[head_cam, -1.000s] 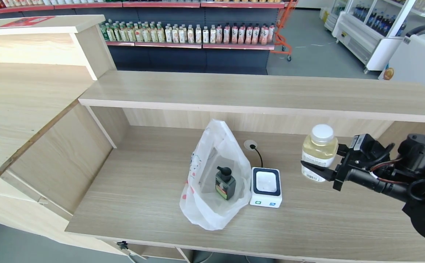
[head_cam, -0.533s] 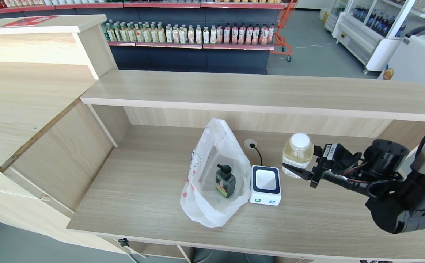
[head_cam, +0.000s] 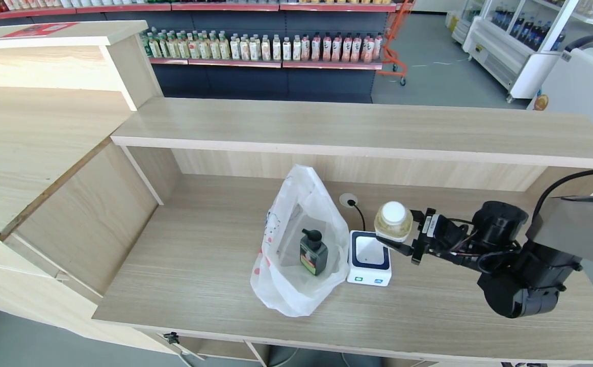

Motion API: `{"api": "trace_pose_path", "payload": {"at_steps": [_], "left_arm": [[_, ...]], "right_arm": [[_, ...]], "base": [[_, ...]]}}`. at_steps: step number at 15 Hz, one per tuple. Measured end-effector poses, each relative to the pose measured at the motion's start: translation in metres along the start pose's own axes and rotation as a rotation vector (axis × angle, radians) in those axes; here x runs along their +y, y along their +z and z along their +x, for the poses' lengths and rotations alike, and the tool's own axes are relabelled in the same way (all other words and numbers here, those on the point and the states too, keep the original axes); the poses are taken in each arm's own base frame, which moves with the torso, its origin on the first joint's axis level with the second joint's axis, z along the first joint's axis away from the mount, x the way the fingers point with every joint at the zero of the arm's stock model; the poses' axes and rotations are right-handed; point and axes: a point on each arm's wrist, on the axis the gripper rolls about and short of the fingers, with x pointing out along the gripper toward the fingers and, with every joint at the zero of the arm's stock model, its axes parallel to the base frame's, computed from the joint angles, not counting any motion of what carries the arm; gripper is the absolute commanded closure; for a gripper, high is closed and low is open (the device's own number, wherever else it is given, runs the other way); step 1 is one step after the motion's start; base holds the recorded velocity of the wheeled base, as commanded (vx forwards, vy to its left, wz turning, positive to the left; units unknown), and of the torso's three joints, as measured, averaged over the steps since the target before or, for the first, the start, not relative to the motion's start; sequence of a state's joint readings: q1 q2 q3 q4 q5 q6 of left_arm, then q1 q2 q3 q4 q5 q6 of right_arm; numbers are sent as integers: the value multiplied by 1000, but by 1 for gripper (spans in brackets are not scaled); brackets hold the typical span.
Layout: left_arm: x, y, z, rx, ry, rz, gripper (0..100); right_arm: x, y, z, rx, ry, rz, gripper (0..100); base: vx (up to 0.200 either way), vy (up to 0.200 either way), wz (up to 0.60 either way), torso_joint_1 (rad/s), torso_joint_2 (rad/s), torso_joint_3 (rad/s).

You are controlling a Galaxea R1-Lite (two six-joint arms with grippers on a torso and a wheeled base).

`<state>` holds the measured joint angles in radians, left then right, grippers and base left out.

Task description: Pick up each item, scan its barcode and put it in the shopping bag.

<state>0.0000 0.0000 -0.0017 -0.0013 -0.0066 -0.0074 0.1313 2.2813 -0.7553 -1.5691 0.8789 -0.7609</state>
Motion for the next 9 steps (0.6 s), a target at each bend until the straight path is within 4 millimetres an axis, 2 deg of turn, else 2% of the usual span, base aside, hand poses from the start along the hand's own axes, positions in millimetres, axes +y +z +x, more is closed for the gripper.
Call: {"api": "trace_pose_path", "payload": {"at_steps": [9], "left_arm": [[0, 0, 0, 0, 0, 0, 0]], "right_arm": [[13, -15, 17, -33, 48, -62, 100]], "base": [[0, 0, 0, 0, 0, 0]]}}
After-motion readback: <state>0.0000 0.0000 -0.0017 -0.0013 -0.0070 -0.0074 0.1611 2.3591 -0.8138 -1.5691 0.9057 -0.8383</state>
